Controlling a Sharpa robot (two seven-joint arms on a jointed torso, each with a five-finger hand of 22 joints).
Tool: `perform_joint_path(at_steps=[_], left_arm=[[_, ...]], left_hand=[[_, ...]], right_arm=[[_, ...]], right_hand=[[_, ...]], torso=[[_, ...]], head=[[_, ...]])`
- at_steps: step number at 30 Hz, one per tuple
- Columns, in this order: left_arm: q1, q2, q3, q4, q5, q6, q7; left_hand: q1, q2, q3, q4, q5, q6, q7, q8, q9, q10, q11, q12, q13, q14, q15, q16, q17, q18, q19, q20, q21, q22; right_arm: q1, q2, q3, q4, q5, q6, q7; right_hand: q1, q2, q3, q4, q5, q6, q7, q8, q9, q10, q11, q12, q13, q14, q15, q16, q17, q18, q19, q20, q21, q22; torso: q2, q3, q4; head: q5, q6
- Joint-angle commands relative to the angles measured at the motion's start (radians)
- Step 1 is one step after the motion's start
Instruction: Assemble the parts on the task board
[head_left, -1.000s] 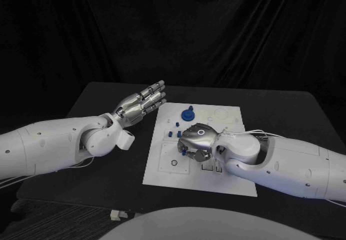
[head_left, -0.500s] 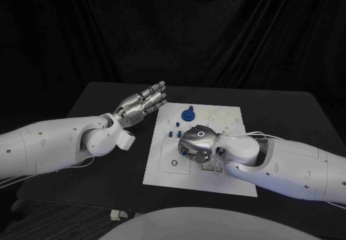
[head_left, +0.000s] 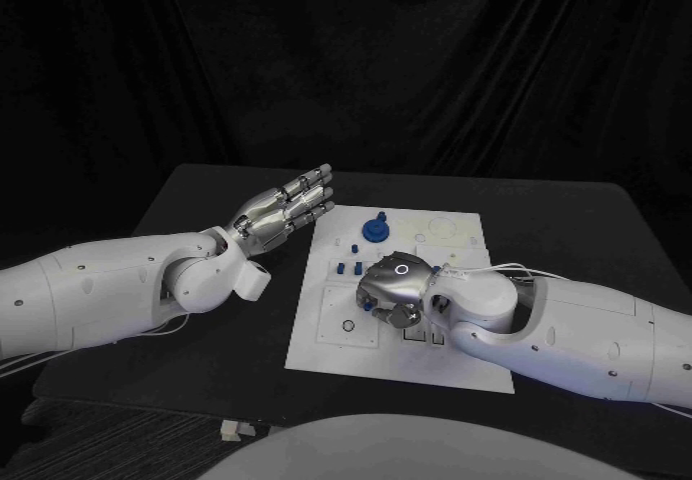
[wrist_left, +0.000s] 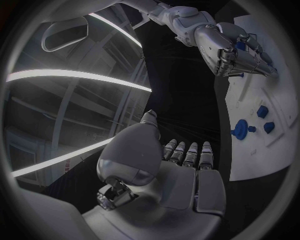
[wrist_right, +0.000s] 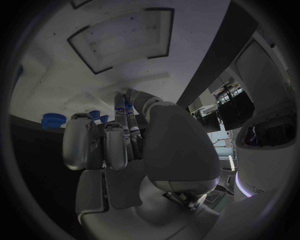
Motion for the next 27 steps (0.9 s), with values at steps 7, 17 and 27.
perform_joint_path(at_steps=[7, 17, 27], left_arm=[[-0.002, 0.003, 0.001, -0.001, 0.005, 0.014, 0.005], [-0.003, 0.006, 0.001, -0.005, 0.005, 0.019, -0.001], [-0.003, 0.005, 0.001, -0.004, 0.005, 0.023, -0.006]], left_hand=[[0.005, 0.009, 0.005, 0.001, 0.008, 0.003, 0.012, 0.004, 0.002, 0.001, 0.007, 0.007, 0.001, 0.001, 0.008, -0.004, -0.001, -0.003, 0.001, 0.007, -0.004, 0.001], [0.006, 0.010, 0.006, 0.001, 0.009, 0.003, 0.018, 0.004, 0.002, 0.001, 0.009, 0.007, 0.001, 0.001, 0.009, -0.004, -0.001, -0.003, 0.001, 0.007, -0.004, 0.001], [0.008, 0.011, 0.007, 0.001, 0.013, 0.004, 0.019, 0.004, 0.002, 0.001, 0.011, 0.008, 0.001, 0.001, 0.010, -0.004, -0.001, -0.003, 0.001, 0.008, -0.004, 0.002]], right_arm=[[-0.003, -0.002, 0.000, 0.000, -0.008, 0.014, -0.022], [-0.002, -0.021, 0.000, 0.007, -0.008, -0.087, -0.011], [0.049, -0.082, 0.000, 0.048, 0.007, -0.250, 0.008]], right_hand=[[-0.030, -0.008, -0.052, 0.016, -0.003, -0.186, -0.063, -0.056, -0.050, -0.082, 0.013, -0.009, 0.001, 0.034, 0.012, -0.017, -0.028, 0.014, -0.018, 0.009, -0.039, 0.171], [-0.010, 0.004, -0.141, 0.047, -0.020, -0.267, -0.105, -0.053, -0.079, -0.160, 0.027, 0.007, 0.002, 0.030, 0.019, -0.019, -0.035, 0.017, -0.023, 0.015, -0.052, 0.168], [-0.012, 0.013, -0.201, 0.097, -0.036, -0.254, -0.105, -0.033, -0.080, -0.183, 0.027, 0.037, 0.003, 0.030, 0.016, -0.019, -0.036, 0.016, -0.020, 0.014, -0.048, 0.169]], torso=[[0.000, 0.0000, 0.0002], [0.000, 0.0000, 0.0002], [0.000, 0.0002, -0.0001]], head=[[0.001, 0.000], [0.000, 0.000], [0.000, 0.000]])
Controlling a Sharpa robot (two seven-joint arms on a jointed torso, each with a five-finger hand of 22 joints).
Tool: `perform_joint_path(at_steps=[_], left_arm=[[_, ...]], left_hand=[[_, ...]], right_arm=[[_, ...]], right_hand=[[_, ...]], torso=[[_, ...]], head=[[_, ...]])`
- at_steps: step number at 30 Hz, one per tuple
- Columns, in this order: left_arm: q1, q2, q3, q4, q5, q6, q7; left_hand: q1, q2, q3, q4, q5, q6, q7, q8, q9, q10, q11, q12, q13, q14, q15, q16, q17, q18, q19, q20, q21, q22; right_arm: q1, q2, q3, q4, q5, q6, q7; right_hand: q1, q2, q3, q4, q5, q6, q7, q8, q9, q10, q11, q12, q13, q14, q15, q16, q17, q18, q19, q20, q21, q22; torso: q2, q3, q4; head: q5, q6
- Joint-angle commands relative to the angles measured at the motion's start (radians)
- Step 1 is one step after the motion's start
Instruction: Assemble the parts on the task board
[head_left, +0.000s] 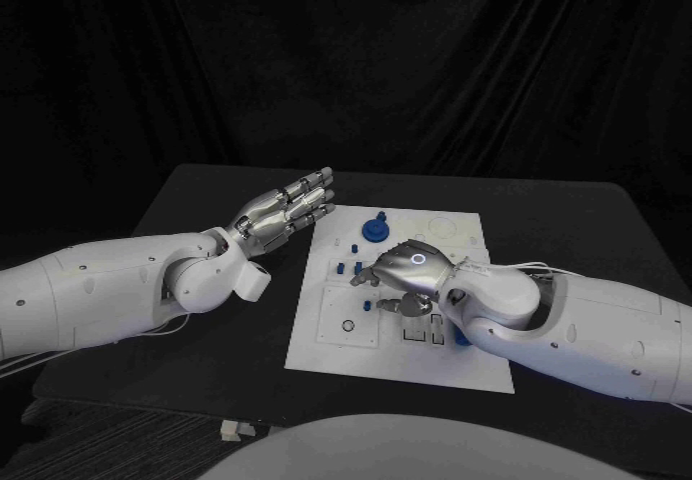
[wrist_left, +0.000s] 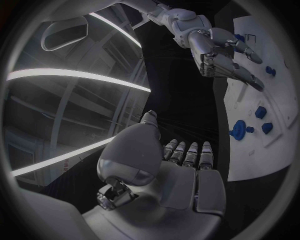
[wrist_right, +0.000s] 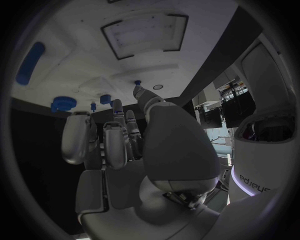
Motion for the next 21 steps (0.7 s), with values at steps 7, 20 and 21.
perform_joint_path(at_steps=[7, 20, 21], left_arm=[[-0.002, 0.000, 0.001, 0.003, 0.005, 0.015, 0.006], [-0.002, 0.004, 0.001, 0.002, 0.005, 0.020, 0.007], [-0.002, 0.004, 0.001, 0.002, 0.005, 0.021, 0.008]], left_hand=[[0.007, 0.007, 0.007, 0.000, 0.006, 0.002, 0.008, 0.005, 0.001, 0.001, 0.006, 0.005, 0.002, -0.002, 0.007, -0.004, -0.002, -0.003, 0.001, 0.009, -0.004, 0.002], [0.011, 0.007, 0.008, 0.000, 0.007, 0.005, 0.013, 0.006, 0.002, 0.001, 0.006, 0.006, 0.002, -0.002, 0.010, -0.004, -0.002, -0.001, 0.002, 0.014, -0.003, 0.004], [0.011, 0.007, 0.008, 0.000, 0.007, 0.005, 0.013, 0.006, 0.002, 0.001, 0.006, 0.006, 0.002, -0.002, 0.010, -0.004, -0.002, -0.001, 0.002, 0.014, -0.003, 0.004]], right_arm=[[0.119, -0.088, 0.002, 0.062, 0.078, -0.059, -0.039], [0.157, -0.170, 0.001, 0.039, 0.101, 0.071, -0.014], [0.154, -0.173, 0.001, 0.036, 0.101, 0.071, -0.010]], right_hand=[[-0.036, -0.002, -0.066, 0.059, -0.082, 0.084, 0.028, 0.035, 0.008, -0.087, 0.008, 0.003, -0.010, 0.038, -0.005, 0.000, 0.006, 0.015, 0.010, -0.006, 0.005, 0.171], [-0.121, -0.074, -0.315, 0.159, -0.112, 0.138, -0.026, 0.030, 0.000, -0.106, -0.009, -0.003, -0.006, 0.050, -0.024, -0.003, 0.009, 0.013, 0.032, -0.027, 0.008, 0.171], [-0.133, -0.078, -0.359, 0.162, -0.110, 0.136, -0.025, 0.027, -0.001, -0.103, -0.009, -0.002, -0.007, 0.050, -0.025, -0.004, 0.008, 0.011, 0.036, -0.028, 0.018, 0.174]], torso=[[-0.001, 0.0003, 0.0003], [0.000, -0.0001, 0.0007], [-0.001, 0.0000, 0.0005]], head=[[-0.003, 0.000], [-0.006, 0.000], [-0.005, 0.000]])
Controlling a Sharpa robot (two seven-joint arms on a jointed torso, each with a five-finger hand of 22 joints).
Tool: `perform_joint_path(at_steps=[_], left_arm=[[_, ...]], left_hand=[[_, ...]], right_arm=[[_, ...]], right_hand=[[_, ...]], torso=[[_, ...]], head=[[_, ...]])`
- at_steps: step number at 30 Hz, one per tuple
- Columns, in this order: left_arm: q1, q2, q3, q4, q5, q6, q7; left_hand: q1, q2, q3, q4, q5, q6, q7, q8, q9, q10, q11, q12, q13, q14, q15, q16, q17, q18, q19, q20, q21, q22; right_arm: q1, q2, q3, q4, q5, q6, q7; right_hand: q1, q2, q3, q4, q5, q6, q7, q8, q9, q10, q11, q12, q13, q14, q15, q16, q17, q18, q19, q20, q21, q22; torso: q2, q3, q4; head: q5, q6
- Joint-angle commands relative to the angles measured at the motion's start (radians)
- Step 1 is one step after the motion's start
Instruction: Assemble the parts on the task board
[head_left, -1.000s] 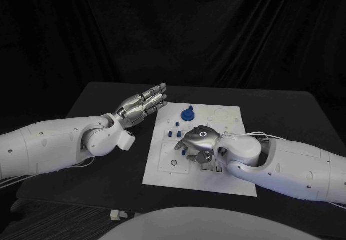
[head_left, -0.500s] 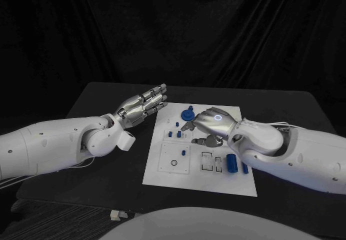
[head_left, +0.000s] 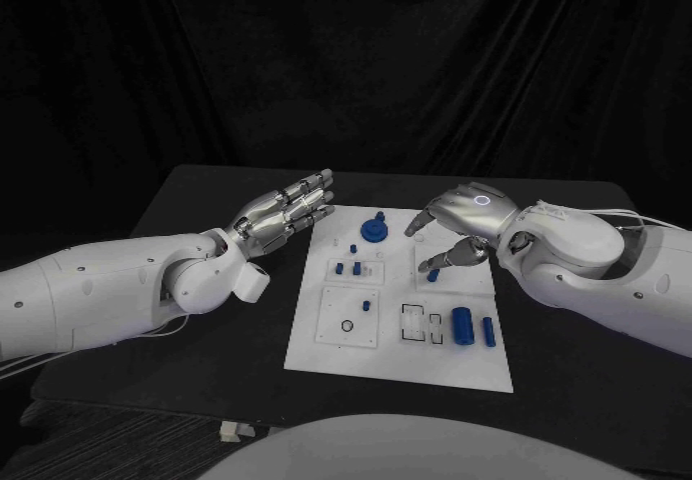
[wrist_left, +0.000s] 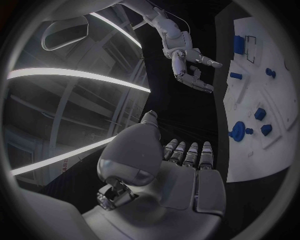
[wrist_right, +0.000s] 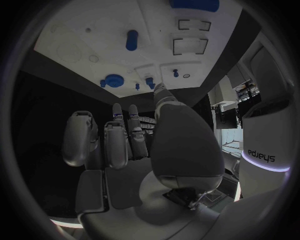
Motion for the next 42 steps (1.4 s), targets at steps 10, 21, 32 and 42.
perform_joint_path(at_steps=[10, 21, 32, 42], left_arm=[[-0.007, 0.002, 0.001, -0.001, 0.005, 0.019, 0.020], [-0.010, 0.001, 0.001, -0.002, 0.005, 0.021, 0.021], [-0.011, 0.000, 0.001, -0.003, 0.005, 0.023, 0.019], [-0.011, 0.002, 0.001, -0.004, 0.005, 0.026, 0.020]], left_hand=[[0.008, 0.005, 0.008, 0.001, 0.001, 0.006, 0.018, 0.008, 0.003, 0.002, 0.005, 0.008, 0.002, 0.001, 0.012, -0.004, -0.001, 0.002, 0.002, 0.017, -0.003, 0.002], [0.015, 0.007, 0.010, 0.000, 0.009, 0.011, 0.028, 0.009, 0.003, 0.002, 0.002, 0.010, 0.002, 0.001, 0.015, -0.004, -0.001, 0.008, 0.003, 0.026, -0.002, 0.004], [0.020, 0.006, 0.011, -0.001, 0.012, 0.015, 0.031, 0.010, 0.004, 0.002, 0.000, 0.011, 0.002, 0.001, 0.016, -0.004, -0.001, 0.011, 0.003, 0.031, -0.002, 0.004], [0.024, 0.007, 0.013, -0.001, 0.015, 0.019, 0.037, 0.011, 0.005, 0.002, -0.002, 0.012, 0.002, 0.001, 0.018, -0.004, -0.001, 0.014, 0.003, 0.035, -0.002, 0.004]], right_arm=[[-0.052, -0.032, 0.000, -0.043, 0.016, 0.026, 0.050], [-0.086, -0.023, 0.000, -0.081, 0.016, 0.031, 0.059], [-0.108, 0.002, 0.000, -0.122, 0.016, 0.046, 0.061], [-0.116, 0.031, 0.000, -0.156, 0.016, 0.061, 0.069]], right_hand=[[-0.093, -0.006, -0.156, 0.003, 0.021, -0.011, 0.007, -0.025, -0.002, 0.064, -0.001, 0.009, -0.001, 0.049, -0.006, 0.000, -0.013, -0.012, 0.025, -0.002, 0.047, 0.186], [0.084, 0.134, -0.030, -0.022, 0.269, 0.004, 0.031, -0.033, 0.000, 0.111, -0.005, 0.000, 0.001, 0.047, -0.006, -0.004, -0.027, -0.011, 0.023, 0.000, 0.044, 0.184], [0.165, 0.139, 0.068, -0.049, 0.216, 0.020, 0.046, -0.034, -0.001, 0.146, -0.009, -0.004, 0.000, 0.045, -0.007, -0.006, -0.034, -0.011, 0.021, -0.002, 0.043, 0.184], [0.177, 0.134, 0.099, -0.051, 0.201, 0.044, 0.059, -0.024, 0.003, 0.164, -0.010, -0.002, -0.001, 0.045, -0.006, -0.006, -0.037, -0.009, 0.018, 0.000, 0.036, 0.182]], torso=[[0.001, 0.0001, -0.0001], [0.000, 0.0000, -0.0006], [0.000, 0.0002, -0.0007], [0.001, -0.0001, -0.0010]], head=[[0.001, 0.000], [-0.001, 0.000], [-0.001, 0.000], [-0.001, 0.000]])
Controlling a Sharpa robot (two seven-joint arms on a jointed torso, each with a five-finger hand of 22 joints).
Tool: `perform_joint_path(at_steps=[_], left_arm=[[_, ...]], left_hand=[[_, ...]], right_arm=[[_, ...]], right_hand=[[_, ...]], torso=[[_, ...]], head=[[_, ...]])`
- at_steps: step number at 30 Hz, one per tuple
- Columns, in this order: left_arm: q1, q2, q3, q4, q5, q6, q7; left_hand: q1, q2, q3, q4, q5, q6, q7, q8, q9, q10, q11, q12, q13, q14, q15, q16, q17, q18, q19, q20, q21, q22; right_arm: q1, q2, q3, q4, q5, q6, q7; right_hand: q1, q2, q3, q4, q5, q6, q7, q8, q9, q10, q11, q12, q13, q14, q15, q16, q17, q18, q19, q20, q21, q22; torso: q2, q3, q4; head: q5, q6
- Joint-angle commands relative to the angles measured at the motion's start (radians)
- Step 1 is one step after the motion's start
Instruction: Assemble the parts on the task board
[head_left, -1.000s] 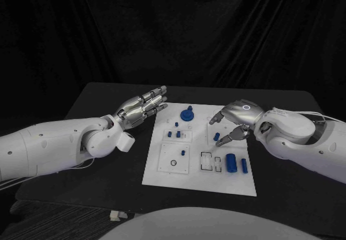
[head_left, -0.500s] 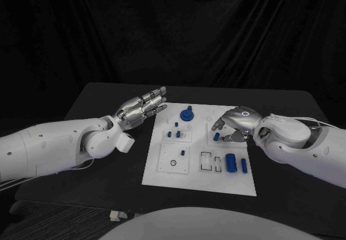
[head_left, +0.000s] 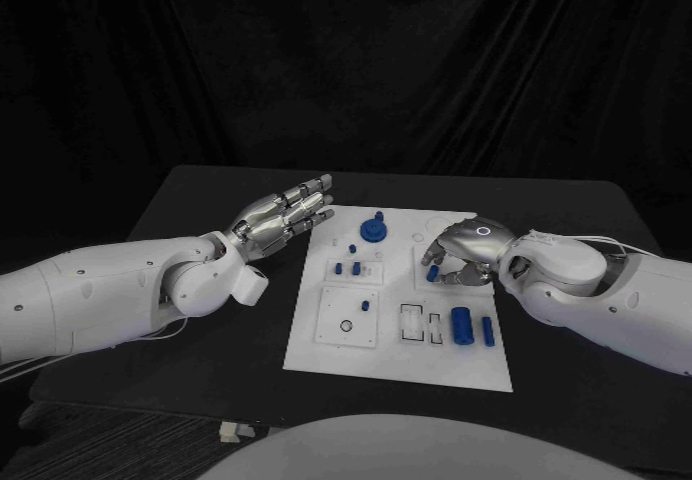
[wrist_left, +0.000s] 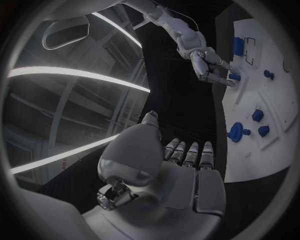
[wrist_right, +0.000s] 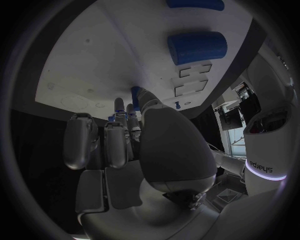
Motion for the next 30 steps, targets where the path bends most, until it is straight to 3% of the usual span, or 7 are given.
perform_joint_path(at_steps=[1, 10, 15, 23, 27, 30], left_arm=[[-0.002, 0.002, 0.001, 0.002, 0.005, 0.014, 0.018], [-0.002, 0.001, 0.001, 0.000, 0.005, 0.016, 0.018], [-0.003, 0.003, 0.001, -0.003, 0.005, 0.018, 0.017], [-0.006, 0.008, 0.001, -0.006, 0.005, 0.024, 0.013], [-0.008, 0.010, 0.001, -0.009, 0.005, 0.028, 0.009], [-0.010, 0.011, 0.001, -0.010, 0.005, 0.030, 0.007]], left_hand=[[0.008, -0.001, 0.007, -0.001, 0.006, 0.001, 0.005, 0.007, 0.001, 0.002, -0.002, 0.004, 0.001, -0.002, 0.007, -0.004, -0.002, 0.014, 0.001, 0.009, -0.002, 0.001], [0.010, 0.000, 0.008, -0.001, 0.008, 0.002, 0.006, 0.007, 0.001, 0.002, -0.001, 0.004, 0.001, -0.002, 0.008, -0.004, -0.002, 0.015, 0.001, 0.011, -0.002, 0.001], [0.014, 0.003, 0.011, -0.002, 0.011, 0.003, 0.008, 0.007, 0.001, 0.002, -0.001, 0.004, 0.001, -0.002, 0.010, -0.004, -0.002, 0.017, 0.001, 0.014, -0.002, 0.002], [0.027, 0.006, 0.016, -0.004, 0.020, 0.018, 0.021, 0.012, 0.004, 0.002, 0.000, 0.006, 0.001, -0.002, 0.012, -0.004, -0.002, 0.020, 0.001, 0.018, -0.002, 0.001], [0.036, 0.005, 0.018, -0.004, 0.026, 0.057, 0.041, 0.026, 0.010, 0.002, 0.005, 0.006, 0.001, -0.002, 0.011, -0.004, -0.002, 0.024, 0.001, 0.022, -0.002, 0.001], [0.036, 0.005, 0.018, -0.004, 0.027, 0.060, 0.043, 0.028, 0.011, 0.002, 0.006, 0.006, 0.001, -0.002, 0.011, -0.004, -0.002, 0.024, 0.001, 0.022, -0.002, 0.001]], right_arm=[[-0.005, 0.007, 0.000, -0.009, -0.002, 0.018, 0.012], [-0.012, 0.015, 0.000, -0.018, -0.002, 0.019, 0.031], [-0.013, 0.013, 0.000, -0.015, -0.002, 0.013, 0.045], [-0.014, 0.003, 0.001, -0.006, 0.016, -0.040, 0.065], [-0.013, -0.006, 0.001, 0.004, 0.034, -0.073, 0.068], [-0.011, -0.016, 0.001, 0.016, 0.041, -0.090, 0.065]], right_hand=[[0.009, -0.002, 0.013, 0.001, -0.006, 0.016, 0.002, 0.011, 0.003, 0.011, 0.000, -0.004, -0.001, 0.044, -0.007, -0.004, -0.003, -0.008, 0.018, 0.000, -0.007, 0.181], [0.028, -0.009, 0.064, -0.003, -0.012, 0.109, 0.017, 0.064, 0.032, 0.048, -0.009, 0.001, 0.001, 0.043, -0.014, -0.006, -0.008, -0.007, 0.012, -0.006, -0.017, 0.178], [0.046, -0.010, 0.089, -0.014, -0.013, 0.133, 0.022, 0.080, 0.046, 0.081, -0.020, 0.009, 0.003, 0.043, -0.020, -0.006, -0.007, -0.006, 0.011, -0.010, -0.020, 0.178], [0.067, -0.005, 0.123, -0.027, -0.017, 0.166, 0.034, 0.100, 0.066, 0.119, -0.033, 0.013, 0.003, 0.044, -0.024, -0.006, -0.006, -0.005, 0.007, -0.014, -0.028, 0.176], [0.080, -0.006, 0.161, -0.039, -0.067, 0.174, 0.039, 0.106, 0.079, 0.136, -0.032, 0.005, 0.000, 0.044, -0.015, -0.005, -0.003, -0.006, 0.006, -0.008, -0.027, 0.177], [0.082, -0.008, 0.169, -0.042, -0.074, 0.177, 0.041, 0.108, 0.082, 0.141, -0.031, 0.004, 0.000, 0.044, -0.013, -0.004, -0.001, -0.006, 0.006, -0.007, -0.027, 0.177]], torso=[[0.000, 0.0000, -0.0005], [0.000, 0.0000, 0.0004], [0.000, 0.0000, 0.0012], [0.000, 0.0001, -0.0004], [0.000, 0.0003, -0.0006], [0.000, 0.0005, -0.0007]], head=[[0.003, 0.000], [0.006, 0.000], [0.004, 0.000], [0.007, 0.000], [0.011, 0.000], [0.010, 0.000]])
